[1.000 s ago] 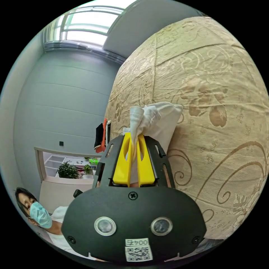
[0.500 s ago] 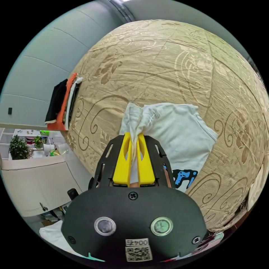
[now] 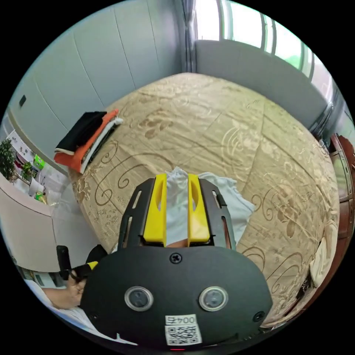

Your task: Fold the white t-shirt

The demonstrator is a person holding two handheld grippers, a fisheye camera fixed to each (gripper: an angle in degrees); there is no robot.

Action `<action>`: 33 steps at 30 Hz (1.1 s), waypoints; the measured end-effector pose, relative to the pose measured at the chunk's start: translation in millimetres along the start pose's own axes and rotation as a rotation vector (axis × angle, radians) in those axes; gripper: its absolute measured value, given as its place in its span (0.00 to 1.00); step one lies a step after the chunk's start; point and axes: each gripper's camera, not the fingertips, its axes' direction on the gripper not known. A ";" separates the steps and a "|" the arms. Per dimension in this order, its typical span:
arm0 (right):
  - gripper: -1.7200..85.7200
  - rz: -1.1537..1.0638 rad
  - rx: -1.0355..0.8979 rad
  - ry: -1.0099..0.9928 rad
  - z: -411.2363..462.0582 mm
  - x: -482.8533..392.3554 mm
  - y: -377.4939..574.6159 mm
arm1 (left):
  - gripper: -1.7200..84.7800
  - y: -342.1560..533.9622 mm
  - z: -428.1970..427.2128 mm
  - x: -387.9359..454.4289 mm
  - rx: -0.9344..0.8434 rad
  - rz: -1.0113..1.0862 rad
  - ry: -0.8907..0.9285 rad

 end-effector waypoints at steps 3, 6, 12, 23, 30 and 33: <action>0.08 -0.004 0.242 -0.026 -85.3 8.2 61.3 | 0.02 23.0 -1.3 26.9 0.026 0.097 -0.022; 0.04 0.037 0.077 -0.179 -97.1 23.4 118.0 | 0.02 38.6 41.5 64.3 -0.020 0.215 -0.021; 0.01 -0.008 -0.008 -0.013 -121.2 -22.6 215.1 | 0.02 40.0 209.5 151.1 -0.172 0.476 -0.178; 0.01 -0.380 -0.258 0.259 -83.5 -116.0 220.7 | 0.02 153.1 526.3 200.0 -0.587 0.948 -1.091; 0.01 -0.434 -0.258 0.150 -97.1 -103.1 224.3 | 0.02 237.6 581.7 219.8 -0.545 1.046 -1.142; 0.01 -0.281 -0.220 0.047 -105.2 -79.2 232.6 | 0.02 236.2 582.2 224.0 -0.559 0.942 -1.059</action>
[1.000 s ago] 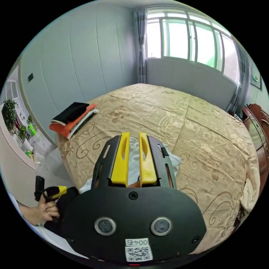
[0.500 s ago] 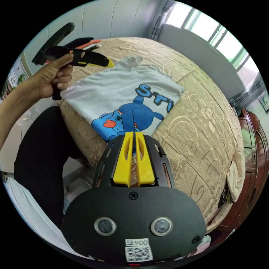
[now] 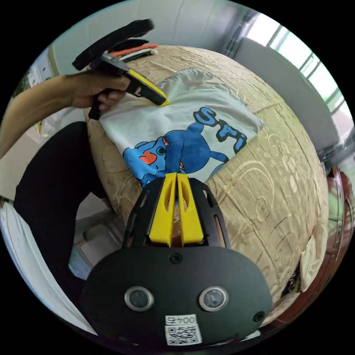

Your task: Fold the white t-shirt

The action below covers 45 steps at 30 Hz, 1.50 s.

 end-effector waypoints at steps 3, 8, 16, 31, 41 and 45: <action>0.01 0.080 0.023 -0.125 -8.7 25.9 13.4 | 0.02 -2.5 -20.2 -15.4 -0.035 -0.084 0.164; 0.02 0.214 0.203 -0.094 -42.8 76.1 14.8 | 0.02 -11.0 -90.9 -8.8 0.196 -0.089 0.181; 0.09 0.202 0.205 -0.139 6.1 131.4 -81.7 | 0.04 -92.7 -13.2 -7.1 0.067 -0.142 0.130; 0.07 0.297 0.182 -0.345 61.3 175.9 62.7 | 0.04 25.4 -3.9 -88.9 0.214 -0.342 0.519; 0.04 0.411 0.127 -0.504 141.7 112.2 254.6 | 0.04 269.8 -6.0 43.8 0.174 -0.397 0.708; 0.07 0.496 0.187 -0.474 131.7 133.0 286.6 | 0.04 337.2 -9.3 68.2 0.187 -0.439 0.710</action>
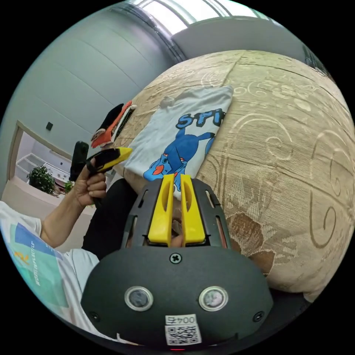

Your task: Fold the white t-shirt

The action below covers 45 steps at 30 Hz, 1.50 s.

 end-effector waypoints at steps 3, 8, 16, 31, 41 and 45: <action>0.09 0.235 -0.018 -0.169 11.3 57.2 21.4 | 0.05 49.4 8.4 -14.0 -0.019 -0.063 0.066; 0.11 0.484 0.000 -0.396 55.6 125.6 62.0 | 0.05 121.5 44.8 -58.2 -0.061 -0.243 0.188; 0.09 0.490 -0.025 -0.428 97.8 148.6 85.5 | 0.06 178.5 80.8 -81.0 -0.111 -0.264 0.202; 0.05 0.412 0.030 -0.434 114.1 133.6 50.3 | 0.19 226.6 145.6 -156.1 0.125 -0.456 0.591; 0.07 0.371 0.052 -0.491 148.9 142.5 33.8 | 0.08 225.9 163.3 -199.3 0.148 -0.486 0.565; 0.15 0.459 0.080 -0.606 169.3 175.1 20.9 | 0.07 213.0 131.3 -189.9 0.114 -0.417 0.522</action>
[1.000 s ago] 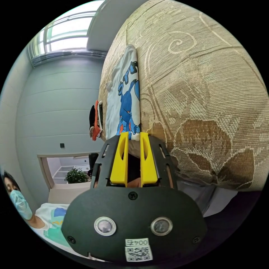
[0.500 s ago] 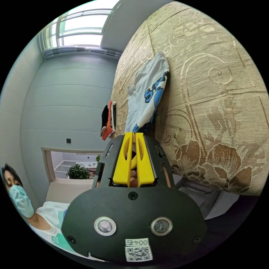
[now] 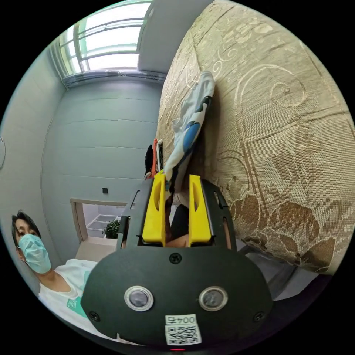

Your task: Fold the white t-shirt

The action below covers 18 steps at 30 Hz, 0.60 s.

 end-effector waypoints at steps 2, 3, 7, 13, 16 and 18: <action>0.19 0.080 -0.008 -0.091 14.9 21.2 -29.2 | 0.07 -1.6 -13.8 2.9 -0.007 -0.015 0.008; 0.20 0.096 -0.007 -0.109 19.8 24.4 -37.1 | 0.07 -2.3 -23.7 5.8 -0.009 -0.008 0.012; 0.24 0.179 0.014 -0.165 57.6 33.2 -101.6 | 0.07 -3.5 -50.5 4.8 -0.032 -0.009 0.028; 0.22 0.205 -0.083 -0.039 118.1 16.2 -188.3 | 0.07 -6.3 -95.2 -3.7 -0.069 0.027 0.052; 0.15 0.173 -0.200 0.149 141.8 -10.9 -216.7 | 0.07 -9.4 -118.9 -5.9 -0.085 0.069 0.052; 0.10 0.161 -0.202 0.233 149.0 -33.4 -224.2 | 0.07 -12.4 -137.4 -9.7 -0.098 0.094 0.041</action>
